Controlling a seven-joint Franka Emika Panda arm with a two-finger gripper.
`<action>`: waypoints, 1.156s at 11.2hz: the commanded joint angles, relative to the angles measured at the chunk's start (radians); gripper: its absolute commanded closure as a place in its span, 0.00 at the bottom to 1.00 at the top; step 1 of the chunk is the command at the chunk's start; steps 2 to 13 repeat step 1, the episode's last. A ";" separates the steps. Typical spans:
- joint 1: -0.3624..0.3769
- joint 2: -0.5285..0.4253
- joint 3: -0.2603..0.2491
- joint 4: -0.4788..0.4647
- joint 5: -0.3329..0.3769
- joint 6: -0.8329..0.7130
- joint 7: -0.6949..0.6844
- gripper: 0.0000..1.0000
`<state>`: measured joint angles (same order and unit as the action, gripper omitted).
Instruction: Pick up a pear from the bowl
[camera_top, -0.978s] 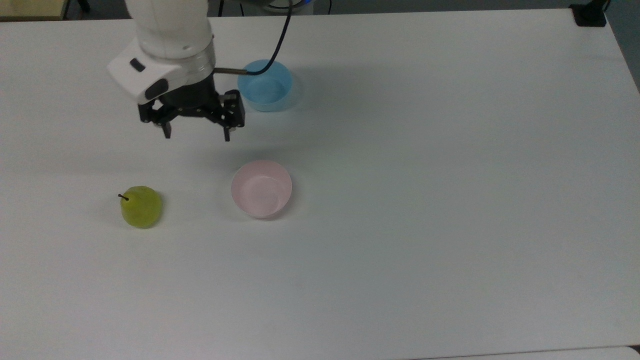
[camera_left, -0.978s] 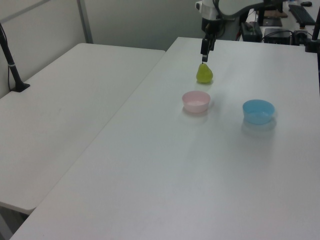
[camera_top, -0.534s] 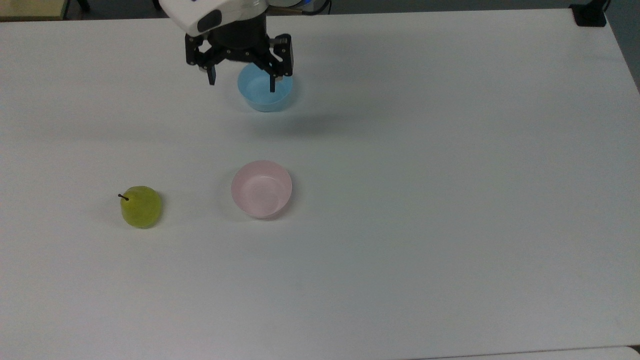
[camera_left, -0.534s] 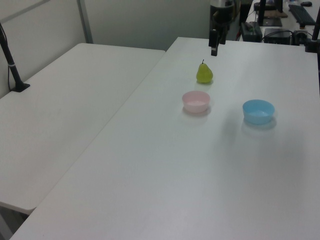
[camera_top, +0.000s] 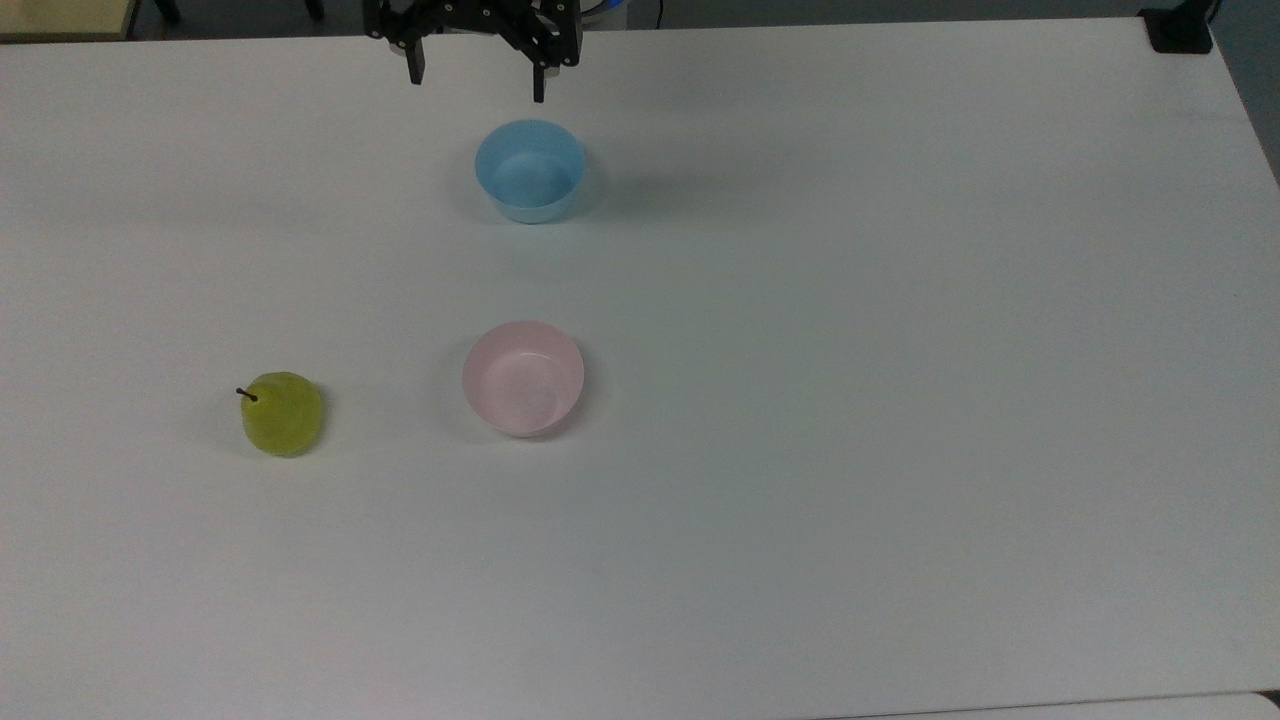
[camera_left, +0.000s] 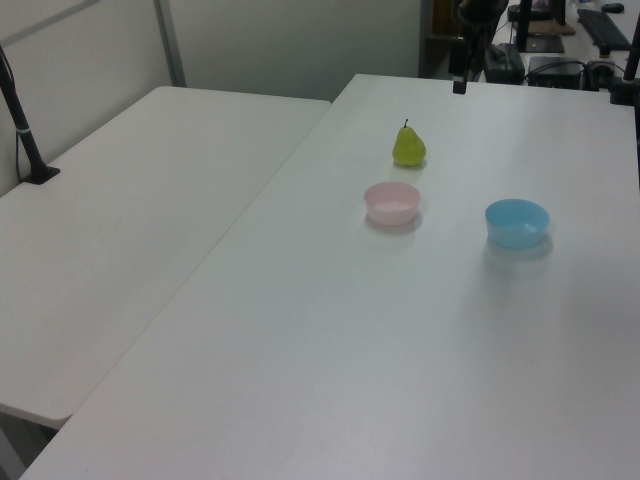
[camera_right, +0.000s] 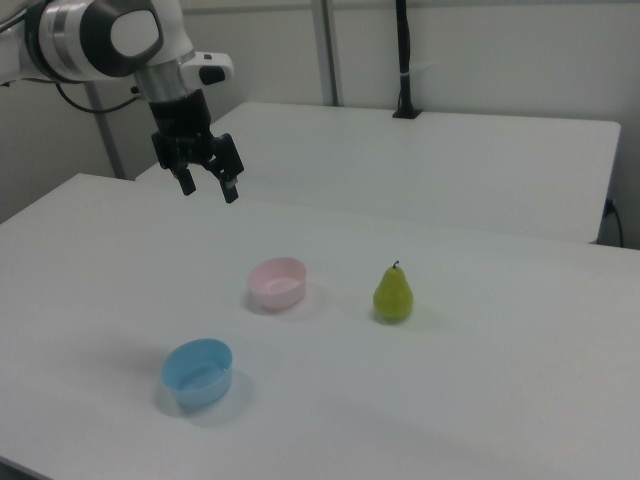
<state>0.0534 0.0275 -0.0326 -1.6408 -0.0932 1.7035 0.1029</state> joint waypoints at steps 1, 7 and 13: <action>0.006 -0.018 -0.006 -0.030 0.006 -0.005 0.017 0.00; 0.006 -0.018 -0.006 -0.030 0.006 -0.005 0.017 0.00; 0.006 -0.018 -0.006 -0.030 0.006 -0.005 0.017 0.00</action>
